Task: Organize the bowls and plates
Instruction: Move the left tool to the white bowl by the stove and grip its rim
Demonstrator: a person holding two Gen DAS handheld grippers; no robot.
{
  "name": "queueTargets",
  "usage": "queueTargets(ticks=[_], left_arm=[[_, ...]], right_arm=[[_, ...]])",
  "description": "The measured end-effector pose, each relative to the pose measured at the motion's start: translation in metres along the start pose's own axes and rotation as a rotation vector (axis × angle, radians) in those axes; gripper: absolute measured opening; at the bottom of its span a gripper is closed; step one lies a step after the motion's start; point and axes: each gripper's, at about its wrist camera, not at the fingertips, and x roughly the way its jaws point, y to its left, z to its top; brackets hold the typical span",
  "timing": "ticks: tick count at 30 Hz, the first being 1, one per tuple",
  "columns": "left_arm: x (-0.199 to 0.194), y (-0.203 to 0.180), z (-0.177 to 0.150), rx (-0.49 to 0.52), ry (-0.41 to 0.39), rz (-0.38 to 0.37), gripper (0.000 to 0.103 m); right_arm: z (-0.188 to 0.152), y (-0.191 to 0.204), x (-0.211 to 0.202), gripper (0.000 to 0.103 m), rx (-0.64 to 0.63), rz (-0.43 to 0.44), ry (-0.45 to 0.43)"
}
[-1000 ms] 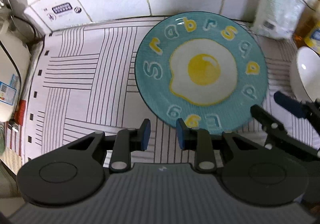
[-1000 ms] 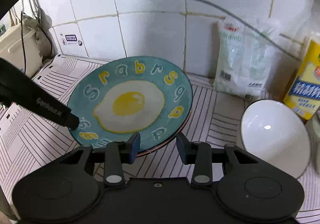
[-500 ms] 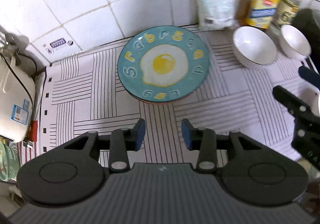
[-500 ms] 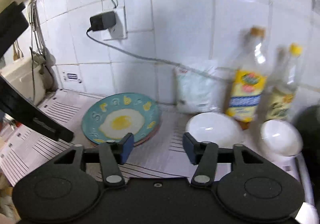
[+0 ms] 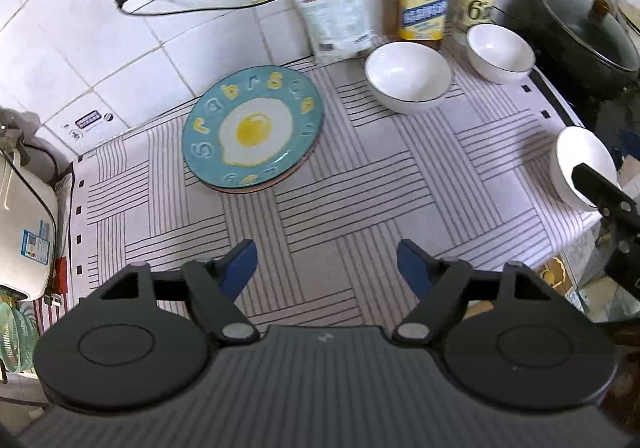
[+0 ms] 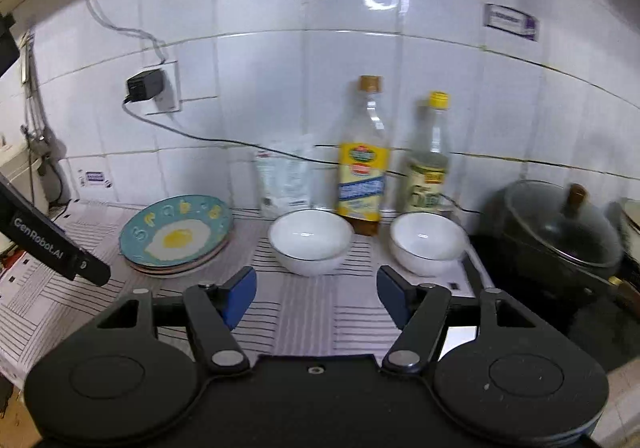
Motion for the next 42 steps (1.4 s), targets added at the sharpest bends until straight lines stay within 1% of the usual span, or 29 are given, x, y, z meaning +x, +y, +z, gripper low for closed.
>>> queueTargets(ticks=[1, 2, 4, 5, 7, 9, 12, 15, 18, 21, 24, 31, 34, 35, 36, 38, 40, 42], left_arm=[[-0.001, -0.006, 0.000, 0.012, -0.002, 0.002, 0.081], [-0.002, -0.011, 0.001, 0.024, -0.005, 0.007, 0.084], [-0.002, -0.022, 0.003, 0.046, -0.011, 0.037, 0.085], [-0.002, -0.027, 0.004, 0.051, -0.015, 0.032, 0.086], [-0.001, -0.036, 0.009, 0.051, -0.018, -0.017, 0.089], [0.000, -0.047, 0.014, 0.055, -0.038, -0.059, 0.095], [0.005, -0.070, 0.023, 0.085, -0.067, -0.074, 0.097], [0.014, -0.095, 0.030, 0.106, -0.058, -0.107, 0.098], [0.026, -0.117, 0.037, 0.097, -0.045, -0.134, 0.098], [0.038, -0.134, 0.044, 0.087, -0.036, -0.153, 0.098], [0.051, -0.145, 0.049, 0.063, -0.029, -0.184, 0.098], [0.088, -0.171, 0.059, -0.019, 0.031, -0.305, 0.098], [0.103, -0.186, 0.060, -0.019, 0.038, -0.322, 0.095], [0.108, -0.190, 0.059, -0.015, 0.038, -0.325, 0.091], [0.113, -0.195, 0.058, -0.010, 0.027, -0.338, 0.079], [0.118, -0.203, 0.055, 0.026, -0.003, -0.340, 0.067], [0.124, -0.211, 0.054, 0.052, -0.008, -0.334, 0.063], [0.131, -0.216, 0.055, 0.060, 0.001, -0.361, 0.057]], right_arm=[[-0.003, -0.005, -0.004, 0.077, 0.007, -0.008, -0.008], [-0.006, -0.011, -0.007, 0.082, 0.016, -0.016, -0.015], [-0.014, -0.021, -0.013, 0.090, 0.030, -0.026, -0.038], [-0.019, -0.026, -0.015, 0.090, 0.035, -0.034, -0.047], [-0.028, -0.036, -0.016, 0.090, 0.050, -0.057, -0.044], [-0.037, -0.045, -0.015, 0.092, 0.061, -0.072, -0.033], [-0.050, -0.057, -0.011, 0.092, 0.045, -0.091, -0.017], [-0.063, -0.069, -0.004, 0.092, 0.038, -0.108, 0.014], [-0.073, -0.083, 0.005, 0.098, 0.047, -0.102, 0.036], [-0.084, -0.094, 0.013, 0.099, 0.048, -0.115, 0.041], [-0.094, -0.105, 0.023, 0.100, 0.062, -0.120, 0.070], [-0.116, -0.120, 0.053, 0.100, 0.099, -0.081, 0.143], [-0.122, -0.123, 0.065, 0.100, 0.097, -0.060, 0.160], [-0.124, -0.124, 0.069, 0.100, 0.096, -0.059, 0.168], [-0.126, -0.124, 0.071, 0.100, 0.096, -0.058, 0.172], [-0.127, -0.126, 0.075, 0.100, 0.098, -0.055, 0.173], [-0.126, -0.126, 0.078, 0.100, 0.101, -0.048, 0.164], [-0.127, -0.128, 0.083, 0.101, 0.103, -0.035, 0.152]])
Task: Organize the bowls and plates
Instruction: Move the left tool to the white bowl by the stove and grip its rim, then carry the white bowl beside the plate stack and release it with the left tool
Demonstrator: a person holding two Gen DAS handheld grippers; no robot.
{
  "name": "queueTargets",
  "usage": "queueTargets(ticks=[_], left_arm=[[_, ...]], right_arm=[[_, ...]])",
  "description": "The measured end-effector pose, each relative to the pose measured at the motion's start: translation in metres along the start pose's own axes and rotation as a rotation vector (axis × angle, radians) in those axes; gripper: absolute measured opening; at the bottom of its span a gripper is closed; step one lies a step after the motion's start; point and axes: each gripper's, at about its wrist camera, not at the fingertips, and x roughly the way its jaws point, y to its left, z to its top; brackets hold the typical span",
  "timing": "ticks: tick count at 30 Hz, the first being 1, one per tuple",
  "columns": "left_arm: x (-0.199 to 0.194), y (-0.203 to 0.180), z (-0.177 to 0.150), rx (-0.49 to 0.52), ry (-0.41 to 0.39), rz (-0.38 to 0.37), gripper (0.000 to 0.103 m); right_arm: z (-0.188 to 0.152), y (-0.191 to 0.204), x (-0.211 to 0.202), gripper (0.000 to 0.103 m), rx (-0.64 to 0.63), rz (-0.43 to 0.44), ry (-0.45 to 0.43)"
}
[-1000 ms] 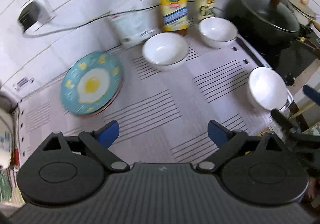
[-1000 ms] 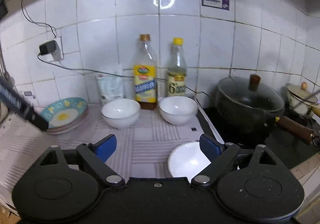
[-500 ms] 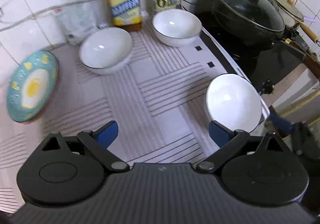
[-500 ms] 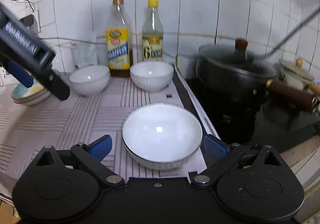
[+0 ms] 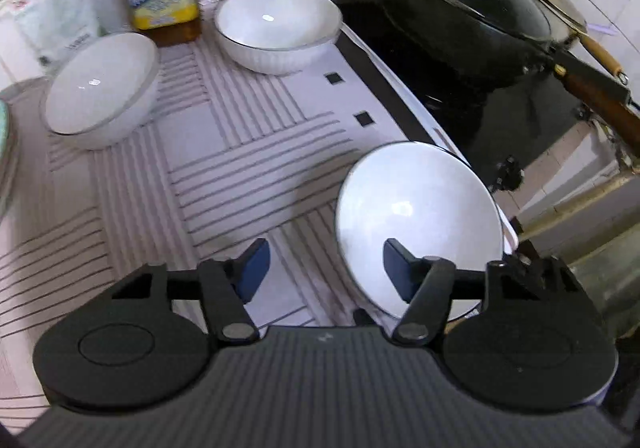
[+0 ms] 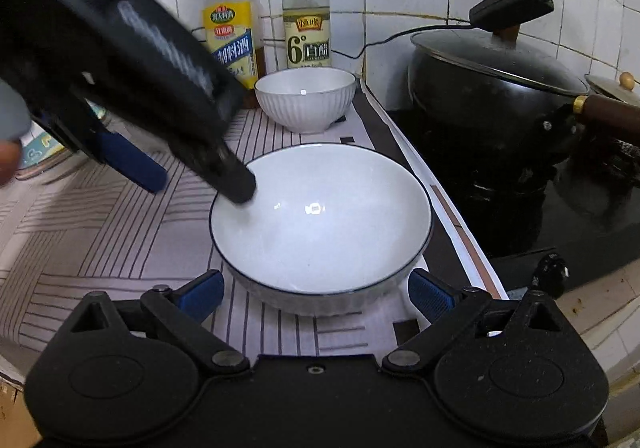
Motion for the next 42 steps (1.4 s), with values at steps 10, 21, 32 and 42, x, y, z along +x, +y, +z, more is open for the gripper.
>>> queueTargets(ticks=[10, 21, 32, 42], left_arm=[[0.033, 0.004, -0.003, -0.075, 0.096, -0.082, 0.018], [0.009, 0.014, -0.008, -0.097, 0.063, -0.067, 0.016], [-0.036, 0.069, -0.025, -0.226, 0.010, -0.001, 0.016], [-0.075, 0.144, -0.078, -0.390, -0.010, 0.128, 0.016]], right_arm=[[0.005, -0.007, 0.015, 0.101, 0.026, 0.037, 0.002], [0.018, 0.000, 0.012, 0.101, 0.000, 0.093, 0.030], [0.044, 0.048, 0.004, 0.101, -0.135, 0.215, -0.018], [0.054, 0.125, 0.016, 0.100, -0.293, 0.403, -0.021]])
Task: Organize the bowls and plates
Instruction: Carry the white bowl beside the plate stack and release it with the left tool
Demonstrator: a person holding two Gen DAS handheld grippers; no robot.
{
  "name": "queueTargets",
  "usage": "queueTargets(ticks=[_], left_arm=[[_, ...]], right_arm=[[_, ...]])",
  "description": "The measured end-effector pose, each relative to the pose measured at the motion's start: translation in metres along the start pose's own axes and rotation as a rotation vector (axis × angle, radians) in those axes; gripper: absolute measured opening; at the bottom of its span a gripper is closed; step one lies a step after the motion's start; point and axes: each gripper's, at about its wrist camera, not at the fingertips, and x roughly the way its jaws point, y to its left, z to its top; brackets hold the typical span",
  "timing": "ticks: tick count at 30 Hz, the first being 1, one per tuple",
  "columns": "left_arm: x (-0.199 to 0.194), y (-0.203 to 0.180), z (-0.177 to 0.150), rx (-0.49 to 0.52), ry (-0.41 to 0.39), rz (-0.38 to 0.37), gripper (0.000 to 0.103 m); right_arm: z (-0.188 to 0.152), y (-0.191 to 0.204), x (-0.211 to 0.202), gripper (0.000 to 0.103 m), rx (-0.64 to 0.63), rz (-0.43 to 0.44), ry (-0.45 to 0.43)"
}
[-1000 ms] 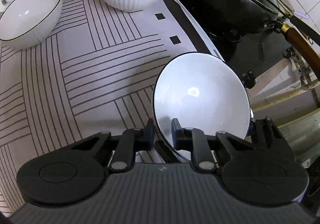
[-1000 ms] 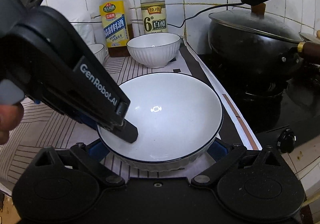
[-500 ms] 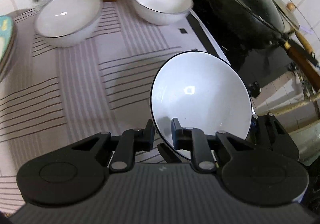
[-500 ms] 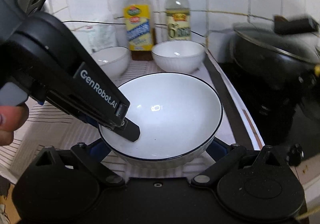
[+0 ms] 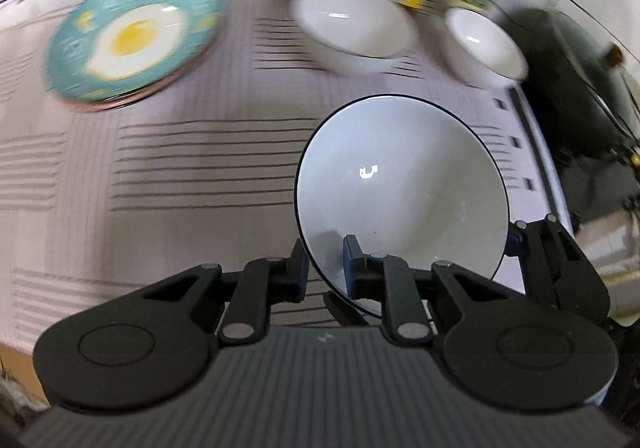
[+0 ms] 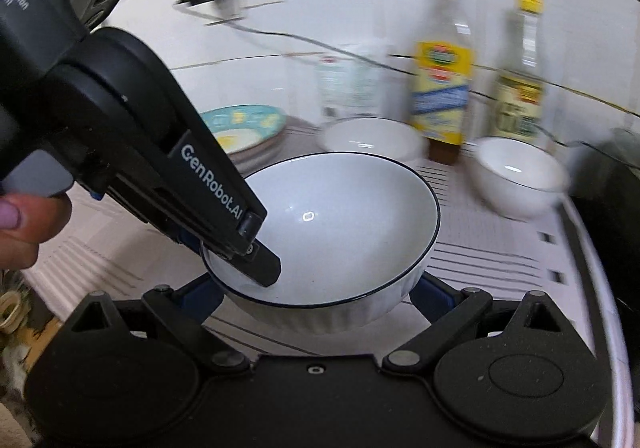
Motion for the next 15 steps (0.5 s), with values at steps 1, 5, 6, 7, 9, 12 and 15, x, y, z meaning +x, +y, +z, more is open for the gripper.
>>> queueTargets(ticks=[1, 5, 6, 7, 9, 12, 15], left_arm=[[-0.002, 0.010, -0.001, -0.018, -0.006, 0.020, 0.016], [-0.009, 0.044, -0.005, -0.071, -0.027, 0.083, 0.016], [-0.011, 0.051, -0.005, -0.082, -0.031, 0.094, 0.016], [-0.011, 0.059, -0.005, -0.091, -0.036, 0.103, 0.016], [-0.012, 0.071, -0.006, -0.107, -0.045, 0.121, 0.016], [-0.011, 0.090, -0.005, -0.149, -0.042, 0.144, 0.016], [-0.007, 0.101, -0.005, -0.176, -0.039, 0.173, 0.016]], right_arm=[[0.003, 0.007, 0.005, 0.100, -0.013, 0.018, 0.001], [0.012, 0.036, 0.027, 0.100, -0.045, 0.094, 0.009], [0.013, 0.043, 0.031, 0.100, -0.049, 0.104, 0.006], [0.014, 0.050, 0.034, 0.100, -0.056, 0.115, 0.003], [0.019, 0.058, 0.045, 0.100, -0.070, 0.142, 0.002], [0.022, 0.071, 0.059, 0.100, -0.087, 0.175, 0.003], [0.026, 0.081, 0.074, 0.100, -0.109, 0.200, 0.012]])
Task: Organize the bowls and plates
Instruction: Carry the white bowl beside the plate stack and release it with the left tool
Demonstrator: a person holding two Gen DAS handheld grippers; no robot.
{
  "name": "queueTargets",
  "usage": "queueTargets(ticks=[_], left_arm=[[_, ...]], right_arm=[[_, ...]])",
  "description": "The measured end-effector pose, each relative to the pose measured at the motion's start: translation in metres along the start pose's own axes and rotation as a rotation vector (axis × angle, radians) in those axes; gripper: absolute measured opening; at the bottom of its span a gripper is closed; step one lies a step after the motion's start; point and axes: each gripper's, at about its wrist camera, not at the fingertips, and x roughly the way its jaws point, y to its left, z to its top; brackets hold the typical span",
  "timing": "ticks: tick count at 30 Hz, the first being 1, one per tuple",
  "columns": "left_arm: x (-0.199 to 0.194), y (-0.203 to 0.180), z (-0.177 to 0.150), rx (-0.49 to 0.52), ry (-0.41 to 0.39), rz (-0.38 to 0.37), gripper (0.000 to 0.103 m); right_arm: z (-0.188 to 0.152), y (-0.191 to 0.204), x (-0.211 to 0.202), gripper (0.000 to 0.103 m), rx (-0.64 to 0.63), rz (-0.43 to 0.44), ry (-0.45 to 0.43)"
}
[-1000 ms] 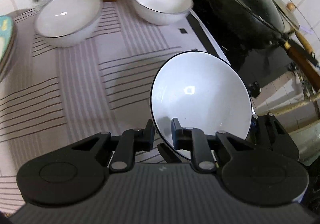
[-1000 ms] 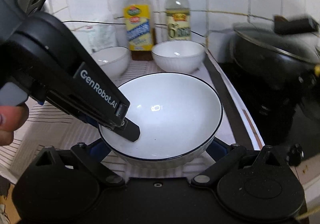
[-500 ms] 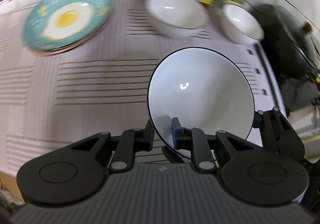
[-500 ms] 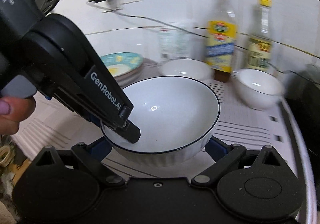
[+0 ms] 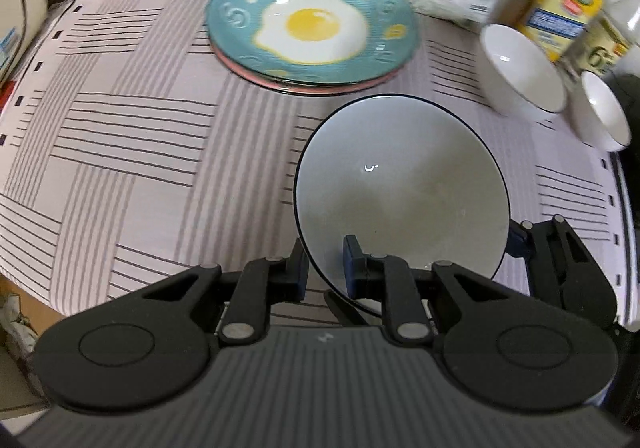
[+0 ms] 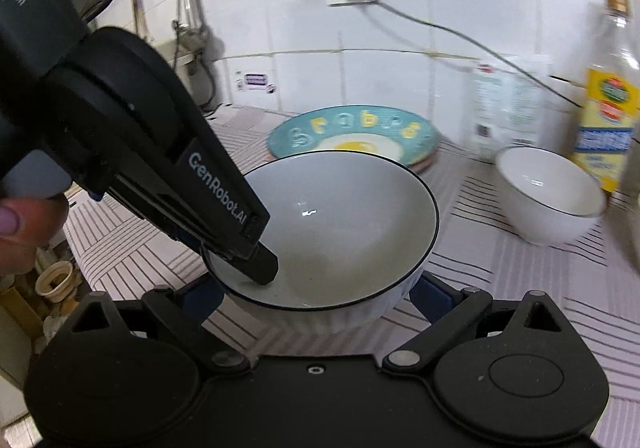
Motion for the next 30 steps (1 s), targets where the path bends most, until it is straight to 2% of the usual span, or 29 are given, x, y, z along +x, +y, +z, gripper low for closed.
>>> queueTargets(ticks=[10, 13, 19, 22, 24, 26, 30], left_arm=[[0.022, 0.016, 0.003, -0.027, 0.014, 0.040, 0.017], [0.024, 0.016, 0.005, -0.064, 0.033, 0.047, 0.016], [0.026, 0.012, 0.005, -0.074, 0.054, 0.068, 0.017], [0.025, 0.013, 0.006, -0.094, 0.090, 0.063, 0.024], [0.022, 0.012, 0.006, -0.111, 0.111, 0.069, 0.034], [0.017, 0.008, 0.004, -0.086, 0.096, 0.094, 0.042], [0.004, -0.002, 0.000, -0.025, 0.073, 0.154, 0.047]], right_arm=[[-0.003, 0.015, 0.030, 0.100, -0.049, 0.012, 0.039], [-0.004, 0.014, 0.034, 0.100, -0.047, 0.013, 0.061], [-0.002, 0.015, 0.035, 0.101, -0.033, 0.000, 0.075], [-0.003, 0.014, 0.034, 0.100, -0.040, 0.001, 0.085], [-0.002, 0.016, 0.030, 0.101, -0.063, -0.013, 0.094], [-0.003, 0.017, 0.024, 0.101, -0.090, -0.032, 0.100], [-0.003, 0.009, 0.008, 0.101, -0.094, -0.034, 0.096]])
